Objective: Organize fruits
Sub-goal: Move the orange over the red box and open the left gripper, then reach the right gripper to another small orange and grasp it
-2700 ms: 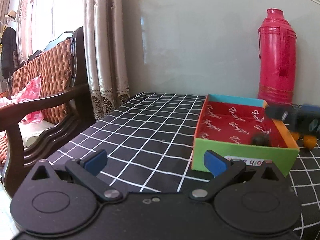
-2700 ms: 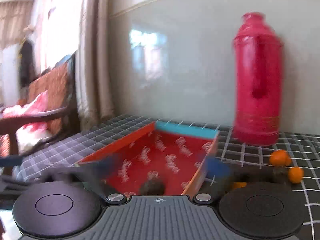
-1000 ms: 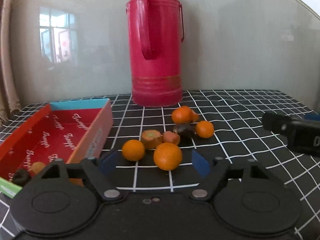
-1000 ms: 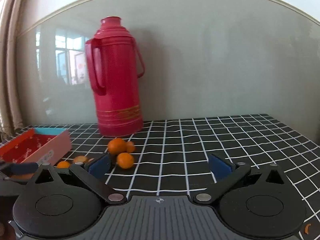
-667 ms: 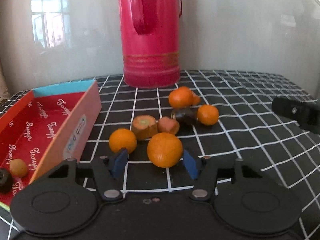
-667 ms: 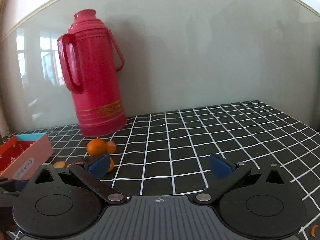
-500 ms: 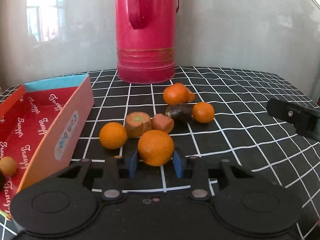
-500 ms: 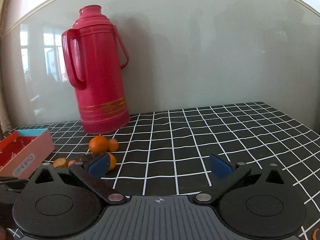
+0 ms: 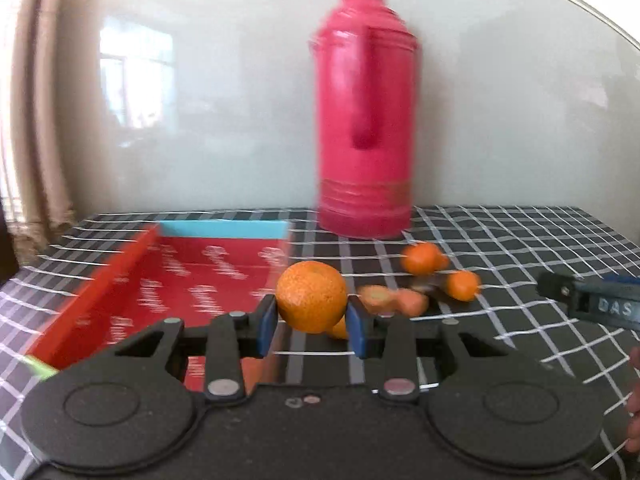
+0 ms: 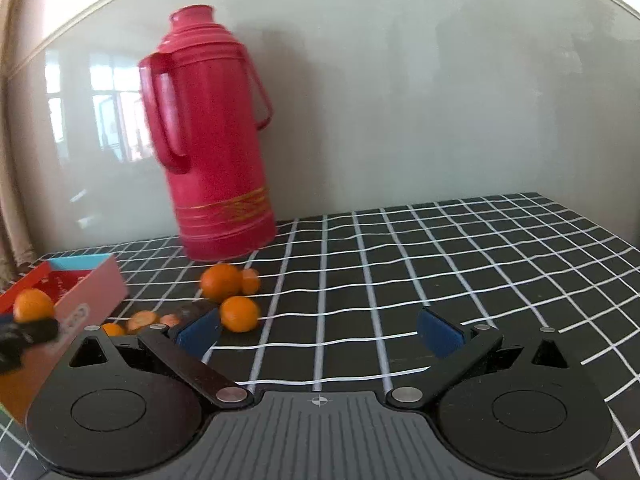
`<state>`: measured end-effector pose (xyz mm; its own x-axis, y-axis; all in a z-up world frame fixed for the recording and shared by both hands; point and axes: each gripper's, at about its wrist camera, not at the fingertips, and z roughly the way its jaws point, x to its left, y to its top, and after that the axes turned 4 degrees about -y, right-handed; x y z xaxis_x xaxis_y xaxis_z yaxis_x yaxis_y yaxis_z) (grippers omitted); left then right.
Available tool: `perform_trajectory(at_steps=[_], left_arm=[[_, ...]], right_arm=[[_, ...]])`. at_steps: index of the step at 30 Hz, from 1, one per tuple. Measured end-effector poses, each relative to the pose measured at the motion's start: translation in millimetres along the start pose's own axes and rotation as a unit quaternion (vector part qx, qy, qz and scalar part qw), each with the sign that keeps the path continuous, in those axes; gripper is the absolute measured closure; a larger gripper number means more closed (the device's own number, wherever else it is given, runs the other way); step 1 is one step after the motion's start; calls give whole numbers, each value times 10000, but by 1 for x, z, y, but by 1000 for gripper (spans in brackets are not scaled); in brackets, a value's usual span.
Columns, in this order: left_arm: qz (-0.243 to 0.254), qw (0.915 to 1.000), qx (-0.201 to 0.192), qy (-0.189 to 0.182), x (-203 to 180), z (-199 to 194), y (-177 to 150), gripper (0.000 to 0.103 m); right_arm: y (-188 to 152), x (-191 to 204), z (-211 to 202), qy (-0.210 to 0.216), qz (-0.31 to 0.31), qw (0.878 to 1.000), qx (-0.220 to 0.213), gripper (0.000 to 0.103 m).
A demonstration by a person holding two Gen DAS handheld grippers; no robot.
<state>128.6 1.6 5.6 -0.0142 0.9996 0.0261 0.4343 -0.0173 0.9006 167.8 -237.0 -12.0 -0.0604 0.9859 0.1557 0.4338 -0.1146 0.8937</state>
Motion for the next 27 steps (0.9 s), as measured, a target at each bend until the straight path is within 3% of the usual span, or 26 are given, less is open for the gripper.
perform_trajectory(at_steps=[6,10,12,13,14,16,27], left_arm=[[-278,9985,-50,470,50,-16,-1,76],[-383,9975,109,591,71,-15,-4,73],[-366,9974,112,607,75,-16,-7,41],[-319,9966,-15,759,75,-20,-7,9],[-228,9952,-252,914,75,-27,-8,6],[-113,9942,-391,1000,76,-36,-7,6],[-396,9918,-278,1181,98,-35,-9,6]], right_arm=[[-5,27,-1,192,-167,9997,17,0],[-9,45,-2,334,-283,9990,7,0],[-10,54,-2,388,-365,9986,-3,0],[-11,58,-2,411,-400,9984,-14,0],[-11,62,-2,441,-449,9980,-25,0],[-13,68,-2,458,-561,9974,-35,0],[-18,97,3,497,-1095,9926,-194,0]])
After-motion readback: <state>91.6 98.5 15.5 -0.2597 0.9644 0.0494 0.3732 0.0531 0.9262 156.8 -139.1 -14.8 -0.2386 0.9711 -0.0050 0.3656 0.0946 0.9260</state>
